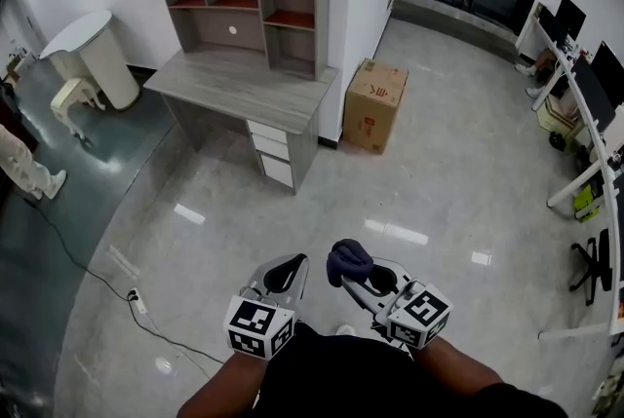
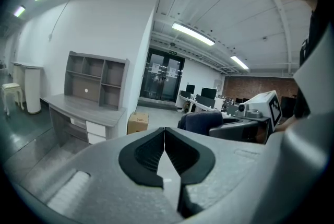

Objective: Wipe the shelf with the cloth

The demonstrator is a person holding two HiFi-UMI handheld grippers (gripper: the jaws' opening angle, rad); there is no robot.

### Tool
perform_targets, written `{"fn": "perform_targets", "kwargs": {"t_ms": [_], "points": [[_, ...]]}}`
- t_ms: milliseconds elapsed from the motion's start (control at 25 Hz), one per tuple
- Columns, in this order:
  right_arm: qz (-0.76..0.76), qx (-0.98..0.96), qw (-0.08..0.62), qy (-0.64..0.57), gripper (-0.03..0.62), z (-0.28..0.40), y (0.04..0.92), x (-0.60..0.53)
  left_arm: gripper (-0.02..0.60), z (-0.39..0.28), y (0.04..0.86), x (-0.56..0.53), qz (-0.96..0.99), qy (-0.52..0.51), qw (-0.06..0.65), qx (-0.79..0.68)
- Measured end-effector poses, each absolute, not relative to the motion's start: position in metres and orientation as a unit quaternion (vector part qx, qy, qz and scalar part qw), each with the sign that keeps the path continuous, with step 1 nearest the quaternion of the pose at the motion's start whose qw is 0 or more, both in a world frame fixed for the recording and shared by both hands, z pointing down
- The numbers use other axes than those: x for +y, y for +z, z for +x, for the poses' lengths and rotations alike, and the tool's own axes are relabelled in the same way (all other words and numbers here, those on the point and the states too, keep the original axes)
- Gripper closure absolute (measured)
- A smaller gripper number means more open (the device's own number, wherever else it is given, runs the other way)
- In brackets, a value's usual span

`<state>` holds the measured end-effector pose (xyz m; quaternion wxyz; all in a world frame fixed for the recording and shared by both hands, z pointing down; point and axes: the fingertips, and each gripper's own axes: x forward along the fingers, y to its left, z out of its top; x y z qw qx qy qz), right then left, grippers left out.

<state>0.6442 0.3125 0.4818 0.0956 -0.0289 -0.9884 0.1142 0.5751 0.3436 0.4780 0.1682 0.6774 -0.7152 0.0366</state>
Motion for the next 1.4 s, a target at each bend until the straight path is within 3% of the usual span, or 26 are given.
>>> {"fn": "perform_targets", "kwargs": {"t_ms": [760, 1400], "points": [[-0.028, -0.982, 0.129, 0.135, 0.467, 0.457, 0.482, 0.341, 0.572, 0.392, 0.481, 0.399, 0.657, 0.034, 0.176, -0.732], [-0.041, -0.977, 0.15, 0.145, 0.467, 0.37, 0.504, 0.339, 0.572, 0.314, 0.512, 0.402, 0.644, 0.031, 0.215, -0.733]]}}
